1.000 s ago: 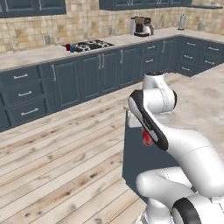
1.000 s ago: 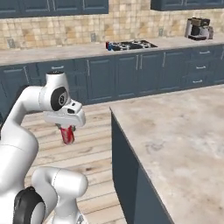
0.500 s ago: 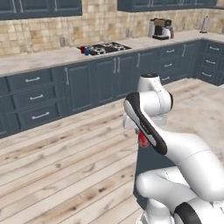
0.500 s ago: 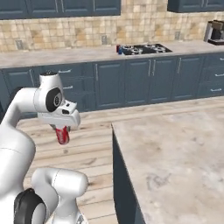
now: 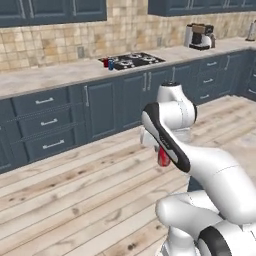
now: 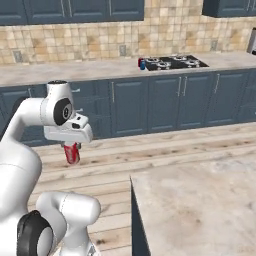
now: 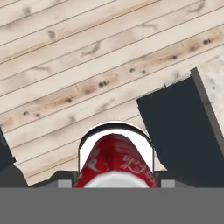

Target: Four empty soda cans are scattered around the kitchen. Gather all the cans and cluster them next to the stove for recycling.

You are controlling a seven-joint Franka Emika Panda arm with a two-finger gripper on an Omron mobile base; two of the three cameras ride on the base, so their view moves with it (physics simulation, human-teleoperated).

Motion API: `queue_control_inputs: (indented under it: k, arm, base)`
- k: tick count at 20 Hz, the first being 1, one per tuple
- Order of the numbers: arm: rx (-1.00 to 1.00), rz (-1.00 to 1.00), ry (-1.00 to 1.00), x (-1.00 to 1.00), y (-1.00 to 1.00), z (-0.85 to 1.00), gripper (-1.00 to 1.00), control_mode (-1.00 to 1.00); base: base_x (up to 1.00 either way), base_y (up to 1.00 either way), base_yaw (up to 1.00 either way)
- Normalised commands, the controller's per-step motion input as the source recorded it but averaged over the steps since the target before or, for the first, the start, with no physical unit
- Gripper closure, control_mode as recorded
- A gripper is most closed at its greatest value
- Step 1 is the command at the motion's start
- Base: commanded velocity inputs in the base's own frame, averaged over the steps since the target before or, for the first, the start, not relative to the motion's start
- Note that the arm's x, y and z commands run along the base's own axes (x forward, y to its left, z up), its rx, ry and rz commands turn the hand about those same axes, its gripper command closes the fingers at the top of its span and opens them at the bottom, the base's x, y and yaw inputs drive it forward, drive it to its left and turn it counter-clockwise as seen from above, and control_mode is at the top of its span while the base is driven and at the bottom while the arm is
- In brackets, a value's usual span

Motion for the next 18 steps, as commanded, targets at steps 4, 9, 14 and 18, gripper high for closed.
queue_control_inputs:
  k: [4,9,14,18]
  arm:
    - [0.0,0.0,0.0,0.0,0.0,0.0,1.0,1.0]
    - [0.0,0.0,0.0,0.0,0.0,0.0,1.0,1.0]
    - [0.0,0.0,0.0,0.0,0.0,0.0,1.0,1.0]
    - [0.0,0.0,0.0,0.0,0.0,0.0,1.0,1.0]
  base:
    - [1.0,0.0,0.07]
    - [1.0,0.06,0.02]
    - [1.0,0.21,0.0]
    - [1.0,0.15,0.0]
